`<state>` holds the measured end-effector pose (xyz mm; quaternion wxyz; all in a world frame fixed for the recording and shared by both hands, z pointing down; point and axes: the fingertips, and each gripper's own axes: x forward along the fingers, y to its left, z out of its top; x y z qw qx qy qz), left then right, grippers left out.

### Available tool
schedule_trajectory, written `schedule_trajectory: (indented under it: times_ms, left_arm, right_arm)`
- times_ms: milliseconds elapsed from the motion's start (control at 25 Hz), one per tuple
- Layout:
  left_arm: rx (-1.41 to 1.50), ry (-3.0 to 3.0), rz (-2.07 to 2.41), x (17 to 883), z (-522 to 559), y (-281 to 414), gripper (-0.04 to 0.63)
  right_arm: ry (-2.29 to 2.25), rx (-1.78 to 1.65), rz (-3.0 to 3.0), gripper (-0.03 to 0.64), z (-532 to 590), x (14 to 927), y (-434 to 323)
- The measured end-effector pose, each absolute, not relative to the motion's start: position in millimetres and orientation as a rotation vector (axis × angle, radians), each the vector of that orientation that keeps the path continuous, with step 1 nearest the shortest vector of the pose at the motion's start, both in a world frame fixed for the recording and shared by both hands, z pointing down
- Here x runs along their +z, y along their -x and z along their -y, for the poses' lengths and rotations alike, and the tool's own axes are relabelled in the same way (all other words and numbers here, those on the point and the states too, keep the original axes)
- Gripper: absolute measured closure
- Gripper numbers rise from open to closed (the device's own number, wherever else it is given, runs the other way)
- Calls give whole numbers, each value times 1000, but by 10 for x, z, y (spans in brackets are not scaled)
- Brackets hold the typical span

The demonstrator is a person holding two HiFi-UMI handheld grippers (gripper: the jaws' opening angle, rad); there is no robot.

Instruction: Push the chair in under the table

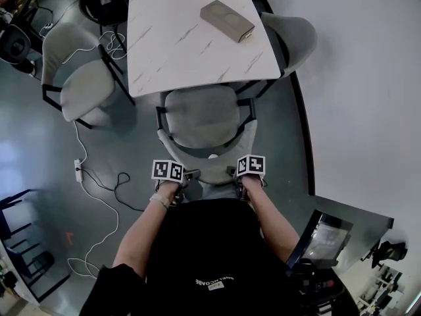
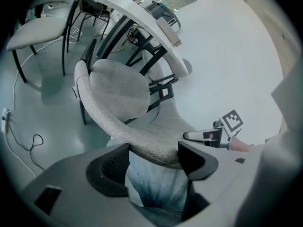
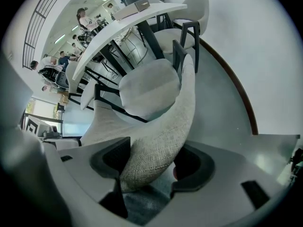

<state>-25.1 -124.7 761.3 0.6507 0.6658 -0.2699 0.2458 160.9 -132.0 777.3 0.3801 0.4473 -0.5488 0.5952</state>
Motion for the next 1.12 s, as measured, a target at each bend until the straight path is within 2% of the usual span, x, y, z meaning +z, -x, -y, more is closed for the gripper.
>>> schedule_trajectory:
  times_ms: [600, 880, 1120]
  left_arm:
    - [507, -1479, 601, 7605, 1278, 255, 275]
    - [437, -1419, 588, 7612, 1158, 158, 313]
    - [441, -1392, 555, 7612, 1113, 16, 314]
  right_arm:
    - [-1103, 1511, 1406, 331, 1381, 7771, -1588]
    - [-1102, 1478, 1422, 331, 1298, 7804, -1649]
    - [-1101, 1453, 1424, 333, 1320, 7784, -1780]
